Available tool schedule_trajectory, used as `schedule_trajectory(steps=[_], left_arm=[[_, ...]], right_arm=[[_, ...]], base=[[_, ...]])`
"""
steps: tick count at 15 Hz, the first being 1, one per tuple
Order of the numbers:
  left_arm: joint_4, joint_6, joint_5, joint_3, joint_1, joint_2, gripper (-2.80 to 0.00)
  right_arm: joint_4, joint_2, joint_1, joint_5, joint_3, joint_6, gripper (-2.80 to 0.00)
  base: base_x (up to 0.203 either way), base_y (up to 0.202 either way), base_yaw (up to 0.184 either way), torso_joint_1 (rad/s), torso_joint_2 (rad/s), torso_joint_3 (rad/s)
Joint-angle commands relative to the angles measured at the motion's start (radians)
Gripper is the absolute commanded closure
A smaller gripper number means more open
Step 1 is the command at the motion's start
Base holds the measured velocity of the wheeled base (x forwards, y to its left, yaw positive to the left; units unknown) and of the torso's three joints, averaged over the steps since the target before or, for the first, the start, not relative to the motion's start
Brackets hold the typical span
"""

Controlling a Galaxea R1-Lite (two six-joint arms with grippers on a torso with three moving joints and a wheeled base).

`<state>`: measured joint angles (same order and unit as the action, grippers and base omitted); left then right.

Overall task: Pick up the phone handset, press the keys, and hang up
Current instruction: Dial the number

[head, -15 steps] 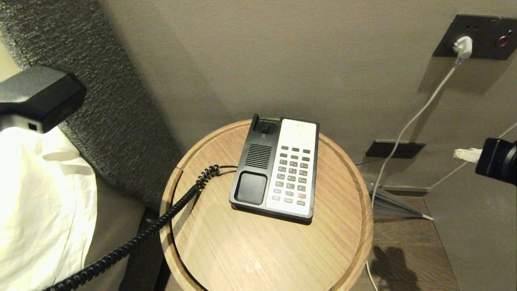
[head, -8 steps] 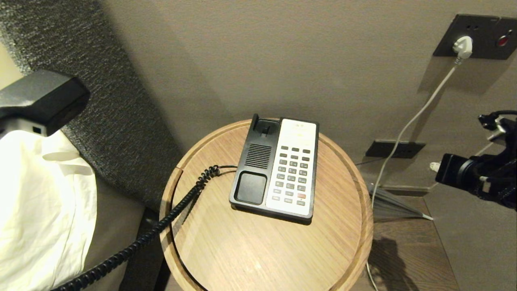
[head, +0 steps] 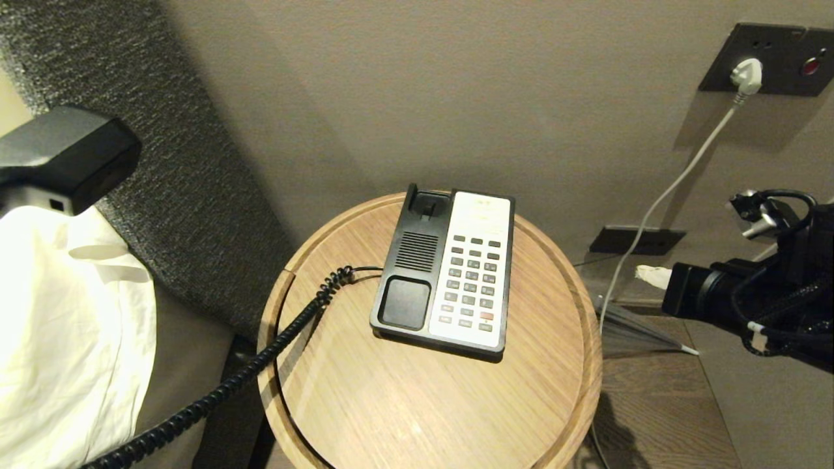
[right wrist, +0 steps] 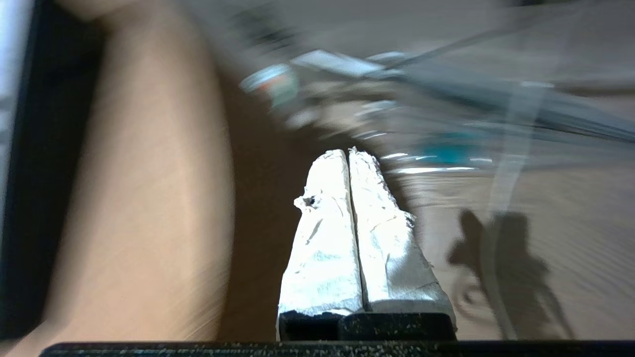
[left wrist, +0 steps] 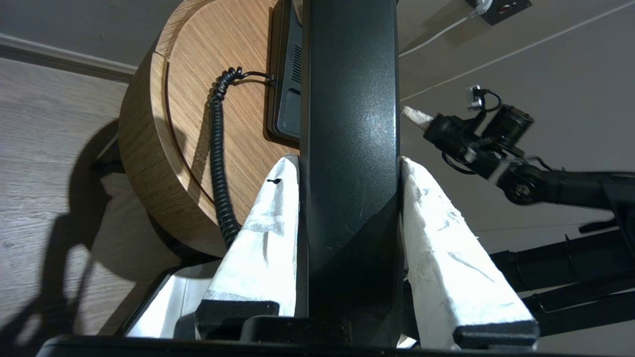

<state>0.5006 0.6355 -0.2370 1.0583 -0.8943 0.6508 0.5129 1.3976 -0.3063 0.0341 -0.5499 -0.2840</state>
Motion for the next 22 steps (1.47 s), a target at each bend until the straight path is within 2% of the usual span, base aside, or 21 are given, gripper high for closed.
schedule_trajectory(steps=[1, 3, 6, 8, 11, 13, 14, 18, 22], left_arm=[[0.004, 0.004, -0.002, -0.008, 0.000, -0.015, 0.00], [0.003, 0.006, -0.001, -0.019, 0.000, -0.027, 0.00], [-0.008, 0.006, -0.001, -0.046, 0.000, -0.034, 0.00], [-0.014, 0.006, -0.001, -0.050, 0.000, -0.034, 0.00], [-0.013, 0.006, -0.001, -0.049, 0.000, -0.033, 0.00], [-0.016, 0.006, -0.001, -0.047, 0.000, -0.028, 0.00], [-0.026, 0.006, -0.001, -0.051, 0.000, -0.027, 0.00], [-0.034, 0.006, -0.001, -0.061, 0.000, -0.030, 0.00], [-0.042, 0.004, -0.001, -0.064, 0.000, -0.033, 0.00]], right_arm=[[-0.038, -0.077, -0.092, -0.009, -0.011, 0.005, 0.00], [-0.057, -0.105, -0.133, -0.019, -0.014, 0.011, 0.00], [-0.069, -0.152, -0.186, -0.098, -0.015, 0.006, 0.00], [-0.067, -0.167, -0.197, -0.103, -0.016, -0.014, 0.00], [-0.066, -0.175, -0.194, -0.070, -0.025, -0.033, 0.00], [-0.062, -0.177, -0.189, -0.019, -0.037, -0.122, 0.00], [-0.066, -0.176, -0.180, -0.011, -0.045, -0.165, 0.00], [-0.062, -0.080, -0.065, -0.011, -0.057, -0.174, 0.00], [-0.065, -0.003, -0.015, 0.006, -0.062, -0.173, 0.00]], base=[[0.000, 0.000, 0.000, 0.000, 0.00, 0.000], [0.000, 0.000, 0.000, 0.000, 0.00, 0.000], [0.000, 0.000, 0.000, 0.000, 0.00, 0.000], [0.000, 0.000, 0.000, 0.000, 0.00, 0.000], [0.000, 0.000, 0.000, 0.000, 0.00, 0.000], [0.000, 0.000, 0.000, 0.000, 0.00, 0.000], [0.000, 0.000, 0.000, 0.000, 0.00, 0.000], [0.000, 0.000, 0.000, 0.000, 0.00, 0.000], [0.000, 0.000, 0.000, 0.000, 0.00, 0.000]])
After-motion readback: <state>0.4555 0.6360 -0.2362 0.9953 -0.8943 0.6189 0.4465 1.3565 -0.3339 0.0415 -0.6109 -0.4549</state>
